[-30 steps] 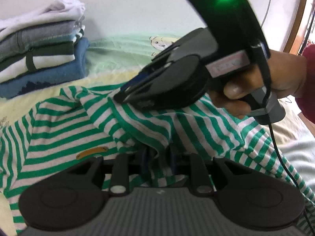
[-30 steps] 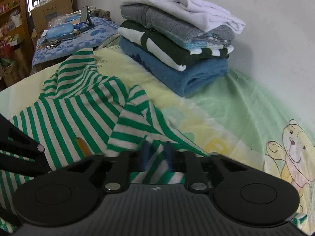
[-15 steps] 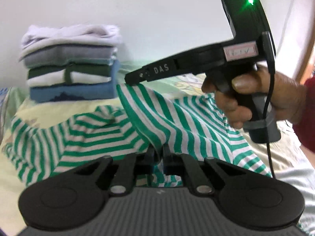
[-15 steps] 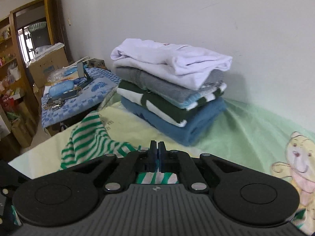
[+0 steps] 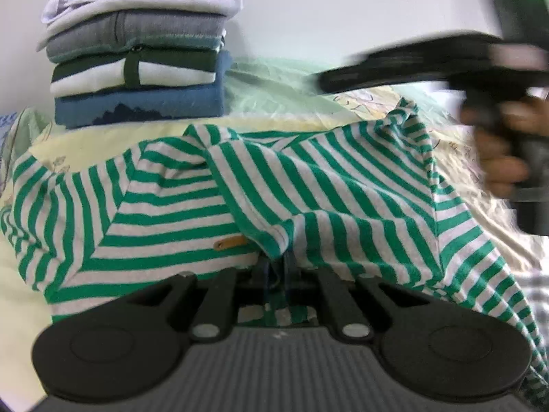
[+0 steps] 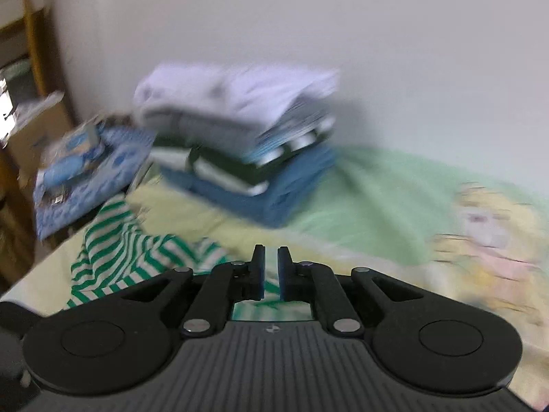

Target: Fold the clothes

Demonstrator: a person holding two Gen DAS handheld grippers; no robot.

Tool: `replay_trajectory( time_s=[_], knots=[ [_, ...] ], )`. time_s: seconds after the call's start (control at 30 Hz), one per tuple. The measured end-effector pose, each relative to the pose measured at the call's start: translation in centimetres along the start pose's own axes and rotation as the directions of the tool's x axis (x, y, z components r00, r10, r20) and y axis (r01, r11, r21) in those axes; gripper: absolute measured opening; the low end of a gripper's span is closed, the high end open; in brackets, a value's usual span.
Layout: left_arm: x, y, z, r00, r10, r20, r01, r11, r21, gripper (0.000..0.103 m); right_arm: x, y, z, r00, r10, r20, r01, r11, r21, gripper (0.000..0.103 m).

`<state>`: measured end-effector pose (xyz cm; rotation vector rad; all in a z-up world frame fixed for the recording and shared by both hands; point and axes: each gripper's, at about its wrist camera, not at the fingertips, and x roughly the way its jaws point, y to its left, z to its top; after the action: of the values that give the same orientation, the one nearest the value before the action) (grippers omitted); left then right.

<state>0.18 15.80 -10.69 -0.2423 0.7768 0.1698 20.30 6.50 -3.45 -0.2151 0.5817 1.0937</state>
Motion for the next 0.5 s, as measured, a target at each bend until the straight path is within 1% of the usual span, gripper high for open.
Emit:
replay_trajectory(
  time_s=[0.1,0.17,0.23,0.27,0.3,0.37,0.4,0.43,0.47,0.5],
  knots=[
    [-0.2,0.1,-0.2,1.0,-0.008,-0.006,0.009,1.0,0.02,0.003,-1.6,-2.5,-1.5,0.993,-0.113,-0.038,0.114,0.993,0.023,0.016],
    [-0.2,0.1,-0.3,1.0,-0.008,-0.011,0.008,0.999,0.036,0.003,-2.5,-4.2,-2.6,0.98,-0.185,-0.07,0.188,0.982,0.038,0.014],
    [0.0,0.1,-0.4,1.0,-0.005,-0.016,0.006,0.999,0.052,0.005,-1.8,-5.0,-3.3,0.973,-0.219,-0.07,0.222,0.974,0.044,0.014],
    [0.1,0.1,-0.4,1.0,-0.006,-0.019,0.007,0.998,0.055,0.005,-1.2,-5.0,-3.6,0.964,-0.257,-0.061,0.259,0.965,0.029,0.014],
    [0.1,0.2,-0.3,1.0,-0.011,-0.024,0.012,0.999,0.05,0.005,-0.5,-5.3,-4.1,0.956,-0.28,-0.085,0.284,0.958,0.04,0.014],
    [0.2,0.3,0.1,0.999,-0.019,-0.029,0.02,0.999,0.05,0.005,0.8,-6.2,-5.1,0.938,-0.31,-0.158,0.325,0.943,0.078,0.014],
    [0.2,0.2,0.2,0.999,-0.017,-0.03,0.019,0.997,0.069,0.005,0.5,-6.3,-5.5,0.938,-0.313,-0.15,0.328,0.94,0.091,0.014],
    [0.1,0.0,0.3,1.0,-0.01,-0.03,0.013,0.995,0.098,0.011,-0.1,-6.2,-5.7,0.942,-0.312,-0.127,0.325,0.94,0.101,0.014],
    [-0.2,-0.2,0.4,1.0,0.001,-0.02,0.002,0.991,0.131,0.014,-0.9,-6.3,-5.7,0.944,-0.312,-0.108,0.323,0.94,0.113,0.016],
    [-0.5,-0.2,0.5,1.0,0.007,-0.004,-0.006,0.987,0.159,0.019,-1.7,-6.3,-5.5,0.946,-0.311,-0.092,0.321,0.939,0.126,0.017]
  ],
)
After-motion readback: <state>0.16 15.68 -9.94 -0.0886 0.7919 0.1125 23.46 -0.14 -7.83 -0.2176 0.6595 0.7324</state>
